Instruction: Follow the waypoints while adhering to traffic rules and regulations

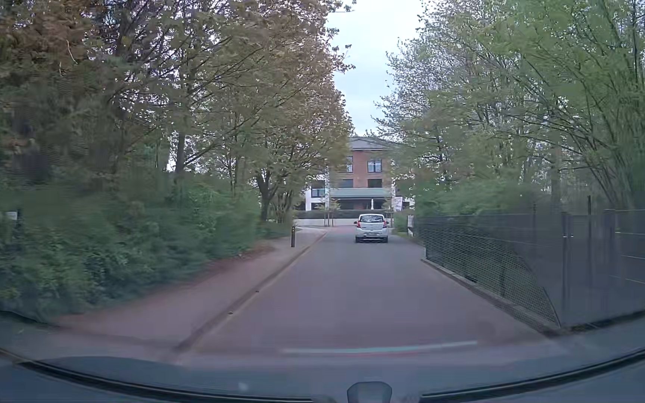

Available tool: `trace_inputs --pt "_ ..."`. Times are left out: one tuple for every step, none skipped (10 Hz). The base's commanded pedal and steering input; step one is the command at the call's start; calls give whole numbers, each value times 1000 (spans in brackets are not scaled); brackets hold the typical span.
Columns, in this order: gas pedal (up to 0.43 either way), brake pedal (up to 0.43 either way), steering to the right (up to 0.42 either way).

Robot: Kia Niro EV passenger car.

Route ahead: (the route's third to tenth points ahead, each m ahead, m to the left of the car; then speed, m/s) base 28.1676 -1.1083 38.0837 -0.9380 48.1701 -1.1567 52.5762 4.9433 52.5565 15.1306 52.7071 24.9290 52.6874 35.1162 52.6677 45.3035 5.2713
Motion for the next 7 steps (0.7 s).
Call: trace_inputs --pt "138 0 14" --pt "138 0 14" --pt "138 0 14" --pt "138 0 14" --pt "138 0 14" --pt "138 0 14" --pt "138 0 14"
